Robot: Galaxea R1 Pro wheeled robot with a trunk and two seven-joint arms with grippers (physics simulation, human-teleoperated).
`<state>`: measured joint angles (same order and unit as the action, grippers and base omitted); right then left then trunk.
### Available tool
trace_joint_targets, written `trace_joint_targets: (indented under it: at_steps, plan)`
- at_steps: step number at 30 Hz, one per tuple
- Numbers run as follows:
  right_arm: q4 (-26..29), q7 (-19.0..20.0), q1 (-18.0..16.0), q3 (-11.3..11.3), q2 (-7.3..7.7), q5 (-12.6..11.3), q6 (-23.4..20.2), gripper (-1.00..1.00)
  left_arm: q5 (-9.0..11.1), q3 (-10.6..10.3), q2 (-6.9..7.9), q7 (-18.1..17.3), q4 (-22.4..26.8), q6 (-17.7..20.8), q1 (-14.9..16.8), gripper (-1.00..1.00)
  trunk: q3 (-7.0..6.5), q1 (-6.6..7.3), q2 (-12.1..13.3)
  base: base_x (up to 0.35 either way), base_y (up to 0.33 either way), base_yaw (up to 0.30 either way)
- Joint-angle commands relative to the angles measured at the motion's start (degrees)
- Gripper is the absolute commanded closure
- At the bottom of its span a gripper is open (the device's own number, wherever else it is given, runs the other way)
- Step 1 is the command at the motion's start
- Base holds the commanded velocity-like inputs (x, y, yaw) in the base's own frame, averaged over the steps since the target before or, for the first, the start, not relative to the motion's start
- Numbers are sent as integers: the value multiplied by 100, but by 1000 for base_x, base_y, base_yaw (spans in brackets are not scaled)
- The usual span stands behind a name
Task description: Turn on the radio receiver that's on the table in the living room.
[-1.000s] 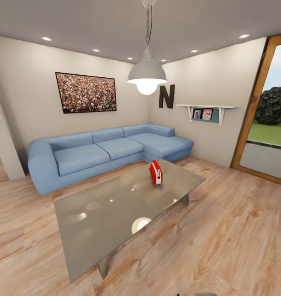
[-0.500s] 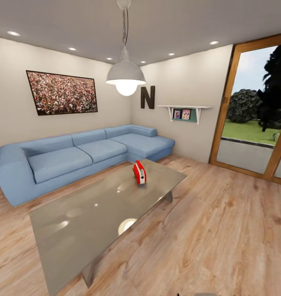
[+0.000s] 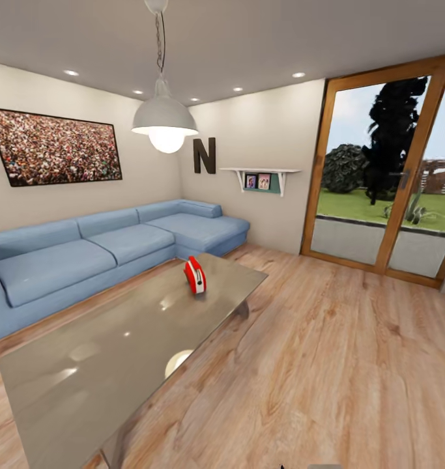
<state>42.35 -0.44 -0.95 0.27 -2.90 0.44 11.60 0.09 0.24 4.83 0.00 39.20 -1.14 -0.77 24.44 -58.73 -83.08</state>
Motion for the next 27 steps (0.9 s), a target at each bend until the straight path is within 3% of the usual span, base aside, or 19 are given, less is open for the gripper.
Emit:
trace_joint_targets:
  at_steps: [1, 27]
  plan:
    - [0, 0, 0, 0, 0, 0, 0, -100, 0, 0, 0, 0, 0, 0, 0, -100, -2, 0, 0, 0, 0, -286]
    - [2, 0, -2, 0, 0, 0, 0, -100, 0, -2, 0, 0, 0, 0, -1, -100, -60, 0, 0, 0, 0, -285]
